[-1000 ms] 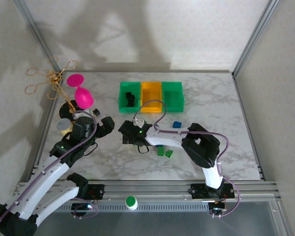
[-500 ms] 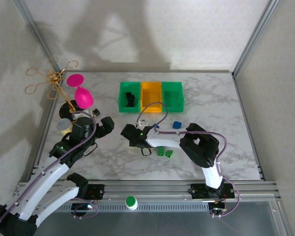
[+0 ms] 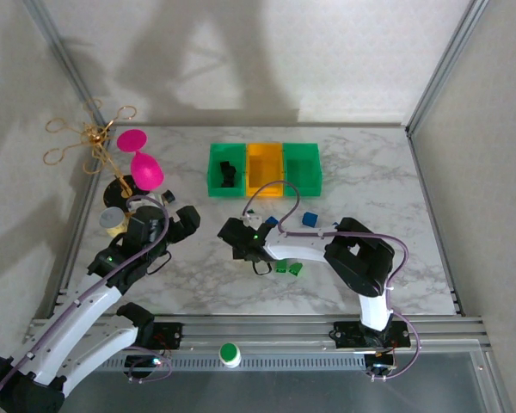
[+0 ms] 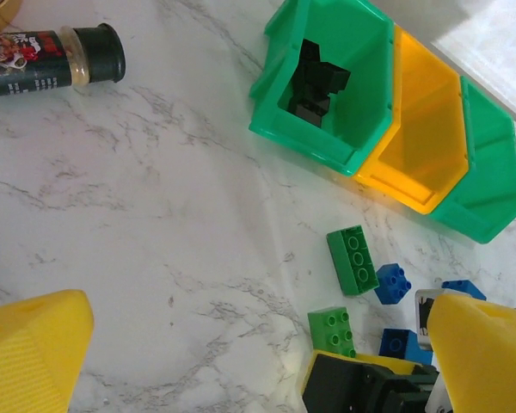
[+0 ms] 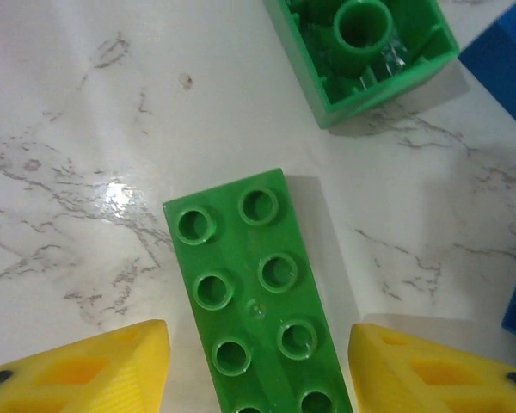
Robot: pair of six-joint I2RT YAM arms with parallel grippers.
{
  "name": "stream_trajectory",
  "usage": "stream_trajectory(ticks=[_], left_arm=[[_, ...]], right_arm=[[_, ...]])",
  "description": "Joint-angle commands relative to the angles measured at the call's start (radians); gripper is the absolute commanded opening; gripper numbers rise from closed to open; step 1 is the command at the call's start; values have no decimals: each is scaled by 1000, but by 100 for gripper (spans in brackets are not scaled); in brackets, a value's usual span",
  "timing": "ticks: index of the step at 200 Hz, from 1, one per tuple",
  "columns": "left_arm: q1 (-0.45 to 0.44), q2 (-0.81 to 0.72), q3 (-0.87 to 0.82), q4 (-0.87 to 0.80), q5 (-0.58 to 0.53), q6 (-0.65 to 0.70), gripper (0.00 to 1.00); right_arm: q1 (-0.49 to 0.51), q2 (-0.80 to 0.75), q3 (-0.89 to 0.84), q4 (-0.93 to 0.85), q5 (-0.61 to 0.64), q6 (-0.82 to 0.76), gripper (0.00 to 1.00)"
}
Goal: Sort the legos into containers by color
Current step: Pick up the lego from the center of the table.
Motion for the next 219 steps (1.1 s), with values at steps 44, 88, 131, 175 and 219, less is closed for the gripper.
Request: stream_trajectory(ticks=[44,88,131,175,219], left_arm=[[1,1,-10,0,8,-18,100],[1,2,-10,0,8,-18,100],[1,1,-13,7,11,-25,100],[1,17,12,23,30,-23,100],[1,89,64,64,40,12,100]], right_arm=[[-11,14,2,13,-16,-76,48],[-11,20,9,-3,-4,-107,43],[-10,-20,3,-1,12,-133,37],[-33,-126,1,3,5,-153,34],[-130,-190,34,15,-1,-221,33]])
